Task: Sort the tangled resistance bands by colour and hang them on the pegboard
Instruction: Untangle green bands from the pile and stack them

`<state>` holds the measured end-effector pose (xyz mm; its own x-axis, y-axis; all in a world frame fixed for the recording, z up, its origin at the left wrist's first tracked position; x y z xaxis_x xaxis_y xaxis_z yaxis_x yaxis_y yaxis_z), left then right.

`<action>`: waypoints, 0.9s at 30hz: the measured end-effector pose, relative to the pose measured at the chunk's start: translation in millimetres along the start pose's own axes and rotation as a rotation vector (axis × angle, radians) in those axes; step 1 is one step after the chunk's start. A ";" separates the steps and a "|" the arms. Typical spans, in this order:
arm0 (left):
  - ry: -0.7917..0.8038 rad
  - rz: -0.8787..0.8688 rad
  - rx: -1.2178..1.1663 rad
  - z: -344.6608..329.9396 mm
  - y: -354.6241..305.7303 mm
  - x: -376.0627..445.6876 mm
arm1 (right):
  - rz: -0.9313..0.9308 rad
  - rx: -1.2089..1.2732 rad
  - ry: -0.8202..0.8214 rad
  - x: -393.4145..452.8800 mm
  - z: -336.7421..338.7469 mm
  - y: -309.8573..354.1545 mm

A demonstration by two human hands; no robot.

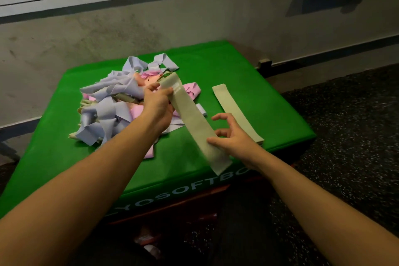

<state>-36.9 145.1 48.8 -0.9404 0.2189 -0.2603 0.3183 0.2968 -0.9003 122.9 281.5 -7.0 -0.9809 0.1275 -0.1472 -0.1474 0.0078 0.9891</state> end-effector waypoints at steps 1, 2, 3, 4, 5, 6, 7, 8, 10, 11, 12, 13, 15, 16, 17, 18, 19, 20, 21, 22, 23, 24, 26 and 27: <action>-0.008 0.014 -0.002 -4.9 2.2 4.2 | 0.000 -0.008 -0.005 -2.2 7.9 0.7; -0.017 0.023 -0.013 -10.6 4.5 8.2 | -0.004 -0.009 -0.008 -3.9 15.7 1.2; -0.023 0.024 -0.026 -17.4 6.3 11.5 | -0.009 -0.008 -0.016 -5.5 23.3 1.2; -0.027 0.017 -0.031 -25.6 8.3 14.9 | -0.015 -0.012 -0.025 -7.0 31.2 0.8; -0.030 0.001 -0.024 -32.0 9.0 17.3 | -0.019 -0.029 -0.031 -8.1 36.7 1.6; -0.022 -0.011 -0.004 -41.3 11.5 20.5 | -0.024 -0.055 -0.040 -8.7 45.6 1.0; -0.006 -0.014 0.026 -51.2 14.3 23.7 | -0.031 -0.077 -0.045 -9.0 54.4 0.6; 0.017 -0.011 0.059 -59.7 17.5 27.5 | -0.043 -0.087 -0.041 -9.3 62.6 0.0; 0.057 0.012 0.101 -76.9 25.9 39.2 | -0.093 -0.057 -0.012 -9.8 79.8 -2.6; 0.063 0.029 0.105 -84.4 29.5 46.4 | -0.116 -0.031 -0.007 -9.8 87.4 -3.7; 0.063 0.039 0.111 -91.4 34.0 55.2 | -0.125 -0.023 -0.017 -8.8 95.1 -5.1; 0.062 0.045 0.120 -98.5 38.5 63.2 | -0.120 -0.039 -0.043 -6.8 103.0 -7.0; 0.061 0.038 0.168 -113.0 47.2 78.3 | -0.096 -0.142 -0.107 -0.9 116.3 -8.8; 0.064 0.030 0.188 -119.9 51.5 85.2 | -0.076 -0.200 -0.133 3.0 121.8 -9.2; 0.073 0.025 0.206 -126.5 55.9 92.0 | -0.055 -0.235 -0.153 7.5 126.0 -9.3; 0.082 0.026 0.228 -132.1 60.6 98.9 | -0.039 -0.254 -0.167 12.0 129.6 -9.8; 0.090 0.028 0.261 -136.6 64.9 105.4 | -0.030 -0.276 -0.171 16.9 132.3 -11.3; 0.096 0.031 0.305 -139.7 69.9 112.7 | -0.029 -0.311 -0.168 21.3 134.3 -13.4; 0.108 0.034 0.358 -141.7 75.5 119.7 | -0.030 -0.363 -0.163 25.4 135.8 -16.6; 0.125 0.038 0.416 -142.1 81.5 127.1 | -0.030 -0.425 -0.158 29.0 137.1 -20.9; 0.149 0.038 0.478 -142.1 87.0 131.9 | -0.023 -0.494 -0.147 31.4 138.6 -26.1; 0.175 0.038 0.544 -141.3 92.6 136.4 | -0.011 -0.565 -0.127 32.3 139.3 -31.0; 0.231 0.036 0.660 -139.2 102.4 143.8 | 0.034 -0.732 -0.074 31.8 139.8 -39.0; 0.248 0.028 0.707 -138.1 106.6 146.5 | 0.054 -0.791 -0.059 31.0 141.0 -42.3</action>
<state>-124.1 337.2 -37.1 -0.8520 0.4453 -0.2754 0.1101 -0.3617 -0.9258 116.7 424.9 -51.9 -0.9841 0.1604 -0.0760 -0.1680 -0.7039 0.6901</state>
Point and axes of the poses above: each hand's wrist, its own x-axis towards the middle knuckle, its own z-axis out of the back of the hand, y = z × x, the point moved 4 cm from there along x, towards the middle knuckle, and after that the axes turned 4 degrees about x, right-handed, at the moved point
